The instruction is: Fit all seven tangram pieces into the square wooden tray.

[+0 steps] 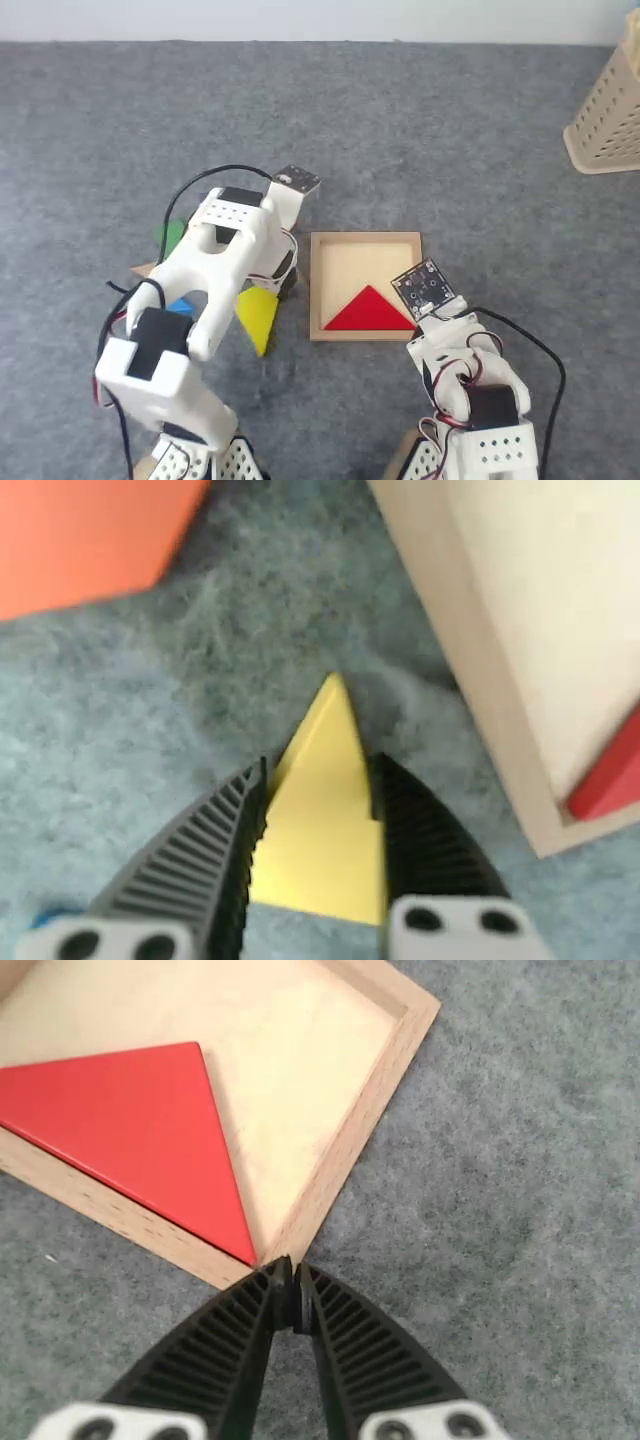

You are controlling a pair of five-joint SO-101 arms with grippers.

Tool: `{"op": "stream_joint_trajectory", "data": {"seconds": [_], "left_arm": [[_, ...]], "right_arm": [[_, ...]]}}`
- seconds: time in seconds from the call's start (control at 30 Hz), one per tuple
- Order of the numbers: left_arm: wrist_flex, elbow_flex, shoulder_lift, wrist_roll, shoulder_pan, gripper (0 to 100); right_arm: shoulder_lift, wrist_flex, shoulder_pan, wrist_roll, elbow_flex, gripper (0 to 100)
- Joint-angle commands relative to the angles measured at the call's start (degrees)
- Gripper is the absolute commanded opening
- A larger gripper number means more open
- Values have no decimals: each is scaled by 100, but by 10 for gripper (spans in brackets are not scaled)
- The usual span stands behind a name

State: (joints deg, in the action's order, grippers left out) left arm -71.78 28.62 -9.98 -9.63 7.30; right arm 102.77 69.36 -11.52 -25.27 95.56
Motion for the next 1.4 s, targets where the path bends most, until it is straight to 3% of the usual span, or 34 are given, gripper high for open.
{"op": "stream_joint_trajectory", "data": {"seconds": [0.0, 0.1, 0.3, 0.47, 0.57, 0.73, 1.07, 1.37], "left_arm": [[-440, 13, 703, -167, 88, 83], [-677, 13, 1495, -202, 44, 86], [-870, 813, 3473, -369, -633, 208], [-202, 2308, 4809, -1196, -1029, 214], [281, 3090, 5213, -1125, -1029, 214], [580, 3240, 4888, -730, -1125, 219], [510, 2026, 1996, -844, -1327, 339], [554, 1938, 1538, -826, -1327, 338]], "right_arm": [[127, 40, -13, -62, 88, 8], [127, 40, -13, -62, 88, 8], [127, 40, -13, -62, 88, 8], [127, 40, -13, -62, 88, 8], [127, 40, -13, -62, 88, 8], [127, 40, -13, -62, 88, 8], [127, 40, -13, -62, 88, 8], [127, 40, -13, -62, 88, 8]]}}
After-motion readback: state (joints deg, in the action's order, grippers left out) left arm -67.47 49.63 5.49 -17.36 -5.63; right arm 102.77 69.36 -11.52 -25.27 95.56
